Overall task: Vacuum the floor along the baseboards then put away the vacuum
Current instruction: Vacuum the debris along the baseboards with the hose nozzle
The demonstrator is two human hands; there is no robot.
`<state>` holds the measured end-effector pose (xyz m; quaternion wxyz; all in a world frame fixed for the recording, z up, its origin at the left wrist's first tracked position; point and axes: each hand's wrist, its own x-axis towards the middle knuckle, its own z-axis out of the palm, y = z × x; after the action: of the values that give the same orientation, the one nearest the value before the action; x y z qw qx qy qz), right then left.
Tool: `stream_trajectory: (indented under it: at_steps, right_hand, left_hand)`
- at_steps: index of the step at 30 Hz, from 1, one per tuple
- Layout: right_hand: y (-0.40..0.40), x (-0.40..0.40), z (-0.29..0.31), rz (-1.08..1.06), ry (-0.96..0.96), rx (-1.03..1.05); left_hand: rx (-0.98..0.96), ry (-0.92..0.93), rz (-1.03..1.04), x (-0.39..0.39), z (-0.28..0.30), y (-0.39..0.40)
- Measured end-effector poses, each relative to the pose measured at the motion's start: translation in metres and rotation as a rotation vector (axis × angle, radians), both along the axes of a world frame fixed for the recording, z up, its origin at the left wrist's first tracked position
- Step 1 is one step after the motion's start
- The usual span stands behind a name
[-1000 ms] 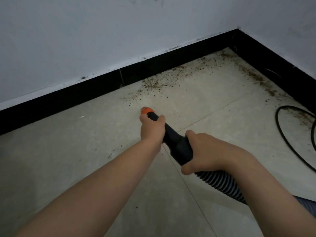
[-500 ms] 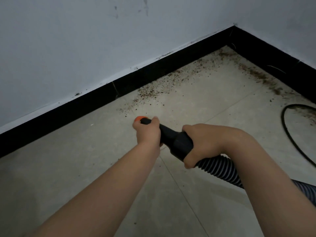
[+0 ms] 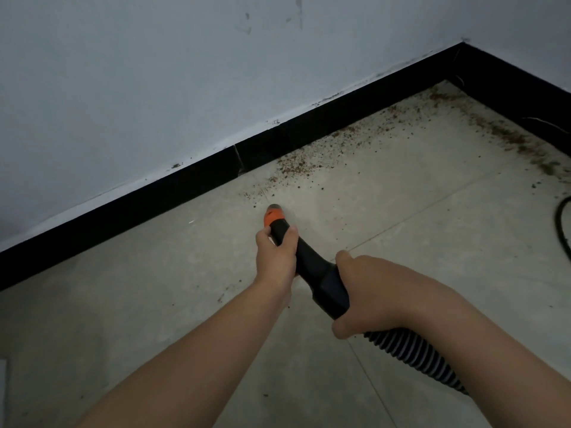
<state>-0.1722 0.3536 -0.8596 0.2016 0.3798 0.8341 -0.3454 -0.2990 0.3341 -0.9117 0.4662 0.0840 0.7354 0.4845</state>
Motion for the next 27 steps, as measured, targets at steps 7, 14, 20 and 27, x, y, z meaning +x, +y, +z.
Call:
stream_trajectory:
  at_steps: [7, 14, 20, 27]
  right_hand:
    - [0.001, -0.003, -0.014, -0.061, -0.02, 0.052]
    - [0.003, -0.004, -0.008, -0.086, -0.058, -0.047]
    - [-0.003, -0.014, -0.006, -0.01, -0.112, -0.065]
    - [-0.002, -0.051, -0.025, -0.045, 0.008, 0.0]
  left_hand:
    - [0.01, 0.047, -0.056, -0.003, -0.006, 0.011]
    - [-0.002, 0.028, -0.062, -0.002, -0.004, 0.009]
    - [-0.043, 0.045, 0.001, -0.012, -0.007, -0.01]
    - [0.009, 0.068, -0.064, -0.051, -0.01, 0.006]
